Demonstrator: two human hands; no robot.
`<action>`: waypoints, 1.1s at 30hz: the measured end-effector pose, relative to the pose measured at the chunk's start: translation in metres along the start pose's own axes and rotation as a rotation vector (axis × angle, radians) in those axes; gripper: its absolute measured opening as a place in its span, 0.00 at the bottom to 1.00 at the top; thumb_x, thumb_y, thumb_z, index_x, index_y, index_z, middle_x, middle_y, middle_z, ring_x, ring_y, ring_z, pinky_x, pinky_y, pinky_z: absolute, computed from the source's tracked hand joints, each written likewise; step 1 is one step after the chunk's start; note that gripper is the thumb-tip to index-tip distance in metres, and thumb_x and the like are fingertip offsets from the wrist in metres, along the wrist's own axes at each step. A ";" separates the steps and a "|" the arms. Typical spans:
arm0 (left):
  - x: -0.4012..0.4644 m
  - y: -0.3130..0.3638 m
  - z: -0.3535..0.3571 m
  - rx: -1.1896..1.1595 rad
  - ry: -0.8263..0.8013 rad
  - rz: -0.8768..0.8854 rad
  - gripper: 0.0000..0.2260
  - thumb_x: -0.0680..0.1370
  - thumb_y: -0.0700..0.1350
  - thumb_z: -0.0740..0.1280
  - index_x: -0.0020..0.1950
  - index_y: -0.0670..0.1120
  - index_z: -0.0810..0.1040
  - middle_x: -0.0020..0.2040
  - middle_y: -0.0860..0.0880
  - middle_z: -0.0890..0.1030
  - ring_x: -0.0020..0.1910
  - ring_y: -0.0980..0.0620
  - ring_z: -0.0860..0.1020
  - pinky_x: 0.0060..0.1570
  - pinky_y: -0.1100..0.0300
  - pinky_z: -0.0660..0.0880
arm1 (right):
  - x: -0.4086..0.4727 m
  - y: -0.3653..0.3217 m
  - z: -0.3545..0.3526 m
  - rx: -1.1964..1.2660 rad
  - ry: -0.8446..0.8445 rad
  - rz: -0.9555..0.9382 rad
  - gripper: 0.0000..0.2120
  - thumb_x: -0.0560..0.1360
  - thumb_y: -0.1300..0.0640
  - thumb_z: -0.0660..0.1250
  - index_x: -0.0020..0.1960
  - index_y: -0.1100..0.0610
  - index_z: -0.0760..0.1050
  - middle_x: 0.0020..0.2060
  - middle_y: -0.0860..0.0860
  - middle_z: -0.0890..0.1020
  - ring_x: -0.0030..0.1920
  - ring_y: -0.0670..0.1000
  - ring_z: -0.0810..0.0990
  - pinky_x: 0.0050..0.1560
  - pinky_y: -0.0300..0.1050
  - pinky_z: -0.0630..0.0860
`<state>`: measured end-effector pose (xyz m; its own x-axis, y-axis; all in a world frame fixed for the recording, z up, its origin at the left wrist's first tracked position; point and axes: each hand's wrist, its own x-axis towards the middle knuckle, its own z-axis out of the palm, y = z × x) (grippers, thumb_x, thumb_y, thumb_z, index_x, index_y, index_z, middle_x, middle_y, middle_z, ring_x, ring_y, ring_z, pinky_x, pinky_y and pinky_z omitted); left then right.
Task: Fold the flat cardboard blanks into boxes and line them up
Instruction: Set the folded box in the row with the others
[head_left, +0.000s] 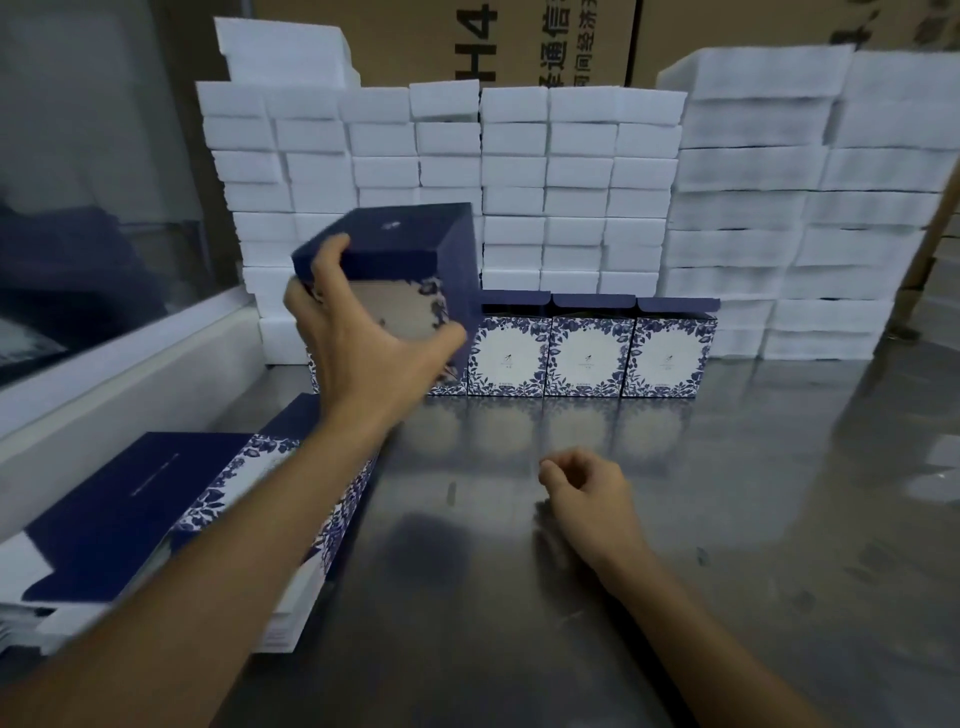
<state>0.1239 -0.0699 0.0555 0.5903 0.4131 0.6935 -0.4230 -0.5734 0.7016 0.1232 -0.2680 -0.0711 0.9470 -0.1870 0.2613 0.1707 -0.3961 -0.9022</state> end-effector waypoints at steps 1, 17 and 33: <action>0.016 -0.003 0.001 0.036 -0.007 -0.014 0.45 0.59 0.53 0.77 0.71 0.58 0.57 0.69 0.47 0.59 0.64 0.44 0.68 0.56 0.54 0.73 | 0.002 -0.001 0.000 -0.055 0.015 0.006 0.09 0.76 0.57 0.68 0.37 0.54 0.80 0.30 0.45 0.83 0.32 0.43 0.81 0.41 0.46 0.79; 0.162 -0.077 0.032 0.376 0.009 -0.064 0.45 0.60 0.57 0.78 0.71 0.58 0.57 0.70 0.42 0.60 0.64 0.38 0.69 0.57 0.47 0.71 | 0.066 -0.001 0.029 -0.295 0.030 0.049 0.14 0.74 0.51 0.66 0.31 0.55 0.74 0.26 0.49 0.81 0.30 0.51 0.82 0.39 0.43 0.79; 0.175 -0.113 0.060 0.485 -0.147 -0.264 0.52 0.68 0.61 0.76 0.79 0.61 0.42 0.80 0.41 0.39 0.79 0.40 0.50 0.68 0.41 0.64 | 0.086 -0.002 0.036 -0.275 0.026 0.065 0.13 0.71 0.53 0.64 0.30 0.57 0.72 0.27 0.54 0.82 0.29 0.58 0.81 0.38 0.53 0.83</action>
<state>0.3159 0.0251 0.0877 0.7374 0.5031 0.4507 0.0951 -0.7380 0.6681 0.2144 -0.2507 -0.0591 0.9455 -0.2420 0.2179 0.0259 -0.6111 -0.7911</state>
